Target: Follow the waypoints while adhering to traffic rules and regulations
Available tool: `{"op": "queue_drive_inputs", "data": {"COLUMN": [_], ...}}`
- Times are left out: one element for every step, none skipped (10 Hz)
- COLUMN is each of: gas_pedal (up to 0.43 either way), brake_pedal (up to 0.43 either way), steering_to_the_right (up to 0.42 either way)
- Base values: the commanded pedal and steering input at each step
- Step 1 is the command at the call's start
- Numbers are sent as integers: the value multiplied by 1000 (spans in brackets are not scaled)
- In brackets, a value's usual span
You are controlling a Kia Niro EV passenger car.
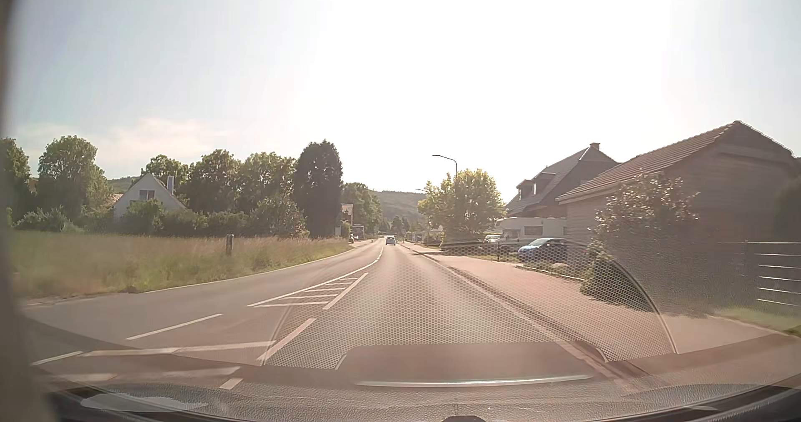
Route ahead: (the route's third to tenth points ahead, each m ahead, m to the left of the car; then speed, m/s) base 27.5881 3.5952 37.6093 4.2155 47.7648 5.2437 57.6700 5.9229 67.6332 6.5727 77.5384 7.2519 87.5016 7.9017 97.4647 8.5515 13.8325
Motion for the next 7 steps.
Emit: {"op": "queue_drive_inputs", "data": {"gas_pedal": [177, 177, 189, 189, 189, 189, 189], "brake_pedal": [0, 0, 0, 0, 0, 0, 0], "steering_to_the_right": [-8, -9, -9, -9, -9, -9, -8]}}
